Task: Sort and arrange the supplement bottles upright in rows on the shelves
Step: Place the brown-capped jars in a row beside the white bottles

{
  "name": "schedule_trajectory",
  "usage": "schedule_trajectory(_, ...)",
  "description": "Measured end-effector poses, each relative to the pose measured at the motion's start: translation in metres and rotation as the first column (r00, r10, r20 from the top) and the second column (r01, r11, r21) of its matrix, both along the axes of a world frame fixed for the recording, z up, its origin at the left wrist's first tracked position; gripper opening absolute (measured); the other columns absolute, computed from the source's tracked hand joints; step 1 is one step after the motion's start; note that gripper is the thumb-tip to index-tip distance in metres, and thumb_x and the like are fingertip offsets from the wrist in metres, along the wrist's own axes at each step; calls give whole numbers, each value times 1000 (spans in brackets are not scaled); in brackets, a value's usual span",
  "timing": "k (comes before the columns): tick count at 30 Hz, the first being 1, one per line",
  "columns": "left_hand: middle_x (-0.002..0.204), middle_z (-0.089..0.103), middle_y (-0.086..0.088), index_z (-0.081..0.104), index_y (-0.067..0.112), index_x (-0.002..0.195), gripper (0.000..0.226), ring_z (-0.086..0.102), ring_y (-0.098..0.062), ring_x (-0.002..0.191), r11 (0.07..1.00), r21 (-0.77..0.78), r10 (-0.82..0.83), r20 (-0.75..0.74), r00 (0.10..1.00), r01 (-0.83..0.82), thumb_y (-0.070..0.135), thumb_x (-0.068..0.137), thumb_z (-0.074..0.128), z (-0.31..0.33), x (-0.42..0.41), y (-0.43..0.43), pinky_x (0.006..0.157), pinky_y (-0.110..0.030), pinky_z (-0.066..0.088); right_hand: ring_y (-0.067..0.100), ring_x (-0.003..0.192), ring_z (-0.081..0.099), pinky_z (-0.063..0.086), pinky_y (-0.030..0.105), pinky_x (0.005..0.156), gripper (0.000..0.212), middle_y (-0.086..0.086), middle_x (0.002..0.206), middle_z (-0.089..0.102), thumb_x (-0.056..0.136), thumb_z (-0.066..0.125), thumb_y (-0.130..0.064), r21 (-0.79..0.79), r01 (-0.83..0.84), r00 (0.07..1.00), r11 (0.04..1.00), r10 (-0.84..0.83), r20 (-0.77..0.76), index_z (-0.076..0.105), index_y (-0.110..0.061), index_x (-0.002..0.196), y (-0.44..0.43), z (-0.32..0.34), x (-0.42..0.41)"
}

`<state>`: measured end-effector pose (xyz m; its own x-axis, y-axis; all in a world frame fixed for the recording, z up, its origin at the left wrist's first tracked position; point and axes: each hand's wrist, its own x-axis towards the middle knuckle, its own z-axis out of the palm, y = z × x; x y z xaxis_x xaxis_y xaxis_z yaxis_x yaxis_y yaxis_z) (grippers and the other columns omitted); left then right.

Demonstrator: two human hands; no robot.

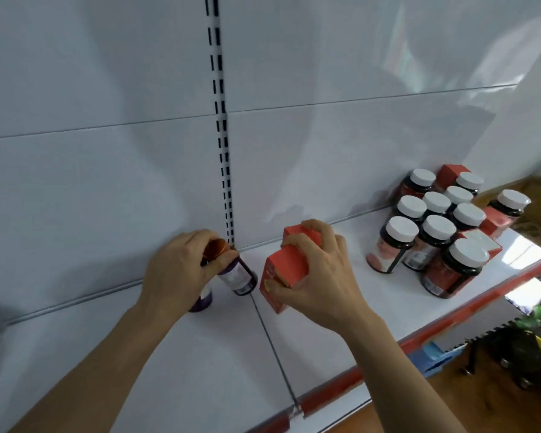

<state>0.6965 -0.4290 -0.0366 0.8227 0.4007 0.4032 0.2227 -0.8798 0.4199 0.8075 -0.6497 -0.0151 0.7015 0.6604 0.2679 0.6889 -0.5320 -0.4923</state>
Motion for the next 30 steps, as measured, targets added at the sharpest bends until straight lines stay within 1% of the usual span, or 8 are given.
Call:
schedule_trajectory(7, 94, 61, 16, 62, 30, 99, 50, 56, -10, 82, 981, -80, 178, 9, 984, -177, 73, 81, 43, 20, -109, 40, 67, -12, 36, 32, 126, 34, 42, 44, 100, 68, -8, 148, 24, 69, 75, -60, -132, -117, 993, 984, 114, -27, 50, -40, 129, 62, -11, -32)
schedule_trajectory(11, 96, 59, 18, 60, 31, 102, 50, 54, -7, 83, 968, -97, 234, 10, 972, -232, 73, 82, 43, 22, -147, 51, 68, -11, 36, 35, 151, 3, 17, 62, 115, 88, -4, 162, 13, 69, 73, -68, -214, -122, 980, 969, 152, 128, 35, -47, 145, 77, 1, -50)
schedule_trajectory(13, 96, 59, 18, 60, 32, 103, 48, 55, -6, 84, 963, -120, 248, 29, 968, -243, 74, 85, 46, 22, -159, 54, 70, -13, 38, 25, 151, 12, 23, 55, 117, 84, -8, 160, 21, 75, 70, -67, -107, -301, 937, 947, 315, 151, 34, -44, 147, 94, 15, -71)
schedule_trajectory(17, 98, 61, 17, 60, 30, 106, 45, 56, -4, 87, 958, -149, 261, 81, 962, -247, 70, 87, 52, 26, -183, 61, 72, -11, 40, 4, 125, 41, 37, 25, 104, 73, -18, 141, 48, 86, 71, -55, -19, -660, 745, 751, 652, -139, 34, -39, 148, 155, 18, -127)
schedule_trajectory(21, 87, 61, 18, 60, 31, 105, 44, 59, -5, 86, 933, -264, 300, 203, 932, -243, 64, 77, 62, 36, -217, 67, 71, -10, 43, 7, 111, 52, 43, 22, 97, 51, -13, 126, 57, 90, 74, -29, 183, -745, 610, 642, 766, -203, 49, -26, 135, 206, -6, -155)
schedule_trajectory(25, 84, 60, 8, 60, 27, 104, 28, 60, -13, 75, 902, -313, 407, 380, 831, -299, 49, 87, 67, 41, -261, 74, 65, -15, 46, 6, 113, 49, 48, 32, 100, 56, -8, 126, 52, 89, 75, -21, 281, -633, 686, 722, 691, -228, 50, -24, 139, 251, -36, -175)
schedule_trajectory(28, 90, 65, 20, 60, 26, 94, 5, 65, -3, 82, 876, -285, 481, 443, 756, -390, 25, 97, 64, 35, -285, 78, 68, -13, 48, 2, 115, 43, 48, 34, 101, 57, -2, 128, 52, 85, 76, -11, 323, -555, 753, 767, 628, -197, 55, -23, 136, 283, -57, -199)
schedule_trajectory(30, 92, 64, 30, 59, 27, 92, 12, 63, 6, 84, 876, -258, 483, 441, 756, -409, 17, 97, 61, 31, -295, 81, 71, -6, 45, 3, 113, 45, 45, 31, 100, 53, -1, 126, 56, 82, 77, -10, 389, -453, 810, 802, 553, -195, 57, -22, 130, 296, -67, -212)
